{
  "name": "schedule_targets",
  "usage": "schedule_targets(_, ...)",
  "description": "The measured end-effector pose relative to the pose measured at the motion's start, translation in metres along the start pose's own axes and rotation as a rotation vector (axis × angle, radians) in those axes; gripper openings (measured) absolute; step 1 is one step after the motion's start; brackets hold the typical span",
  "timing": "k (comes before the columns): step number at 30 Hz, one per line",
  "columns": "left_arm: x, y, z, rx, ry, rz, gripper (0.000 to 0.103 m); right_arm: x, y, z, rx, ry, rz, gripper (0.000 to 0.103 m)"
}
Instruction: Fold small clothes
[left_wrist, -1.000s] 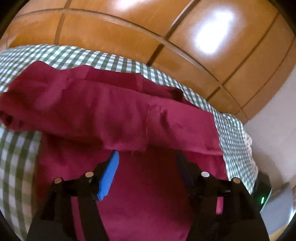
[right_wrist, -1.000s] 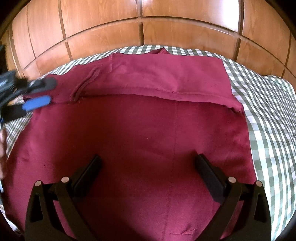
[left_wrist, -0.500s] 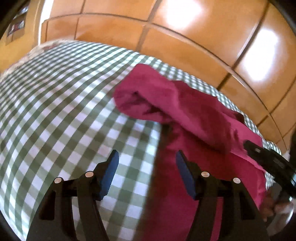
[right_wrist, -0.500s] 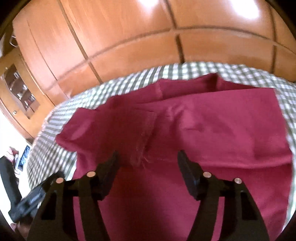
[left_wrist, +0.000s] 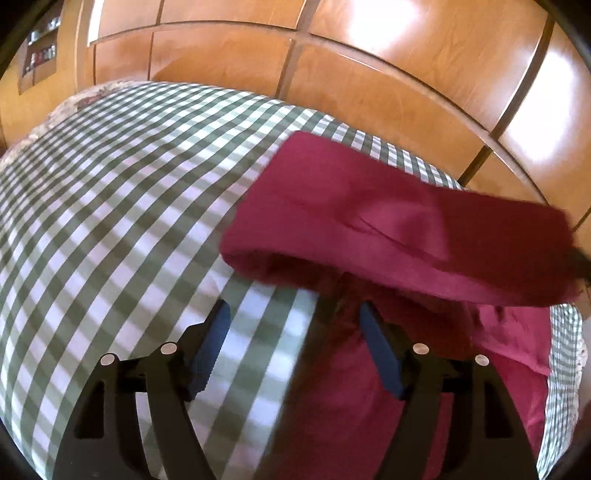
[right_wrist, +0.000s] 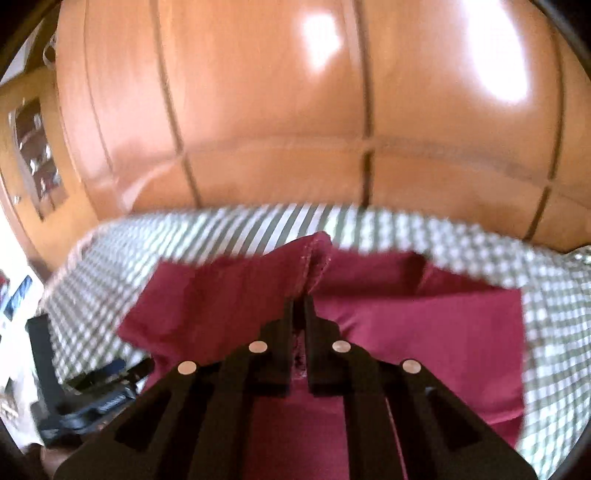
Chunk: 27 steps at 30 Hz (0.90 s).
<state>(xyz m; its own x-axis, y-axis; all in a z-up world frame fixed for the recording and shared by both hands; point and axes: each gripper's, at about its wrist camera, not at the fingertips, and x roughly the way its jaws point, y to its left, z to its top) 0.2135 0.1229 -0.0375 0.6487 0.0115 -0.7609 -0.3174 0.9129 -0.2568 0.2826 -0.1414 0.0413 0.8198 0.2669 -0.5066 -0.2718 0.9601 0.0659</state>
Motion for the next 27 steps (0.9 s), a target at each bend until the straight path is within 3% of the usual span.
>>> schedule_targets(2,0.007,-0.005,0.004,0.016,0.000,0.023,0.076,-0.017,-0.023,0.005,0.017,-0.049,-0.059,0.005)
schedule_targets(6,0.021,-0.006,0.007,0.014,0.020,0.067,0.076,-0.029,-0.071,-0.003,0.059,-0.067,-0.176,0.005)
schedule_targets(12,0.026,-0.004,0.006,-0.002,0.033,0.076,0.076,-0.008,-0.149,-0.058,0.213,0.075,-0.287,0.004)
schedule_targets(15,0.027,-0.003,0.005,-0.004,0.032,0.074,0.076,0.010,-0.167,-0.094,0.256,0.160,-0.312,0.004)
schedule_targets(18,0.027,-0.003,0.003,0.002,0.033,0.081,0.076,0.015,-0.167,-0.106,0.252,0.158,-0.306,0.005)
schedule_targets(21,0.010,-0.007,-0.002,0.023,0.009,0.098,0.075,0.008,-0.172,-0.103,0.284,0.158,-0.285,0.015)
schedule_targets(23,-0.017,-0.017,-0.010,0.094,-0.089,0.076,0.075,-0.009,-0.174,-0.100,0.302,0.120,-0.288,0.048)
schedule_targets(27,-0.055,-0.047,-0.019,0.259,-0.232,-0.021,0.075,-0.039,-0.159,-0.089,0.286,0.041,-0.236,0.049)
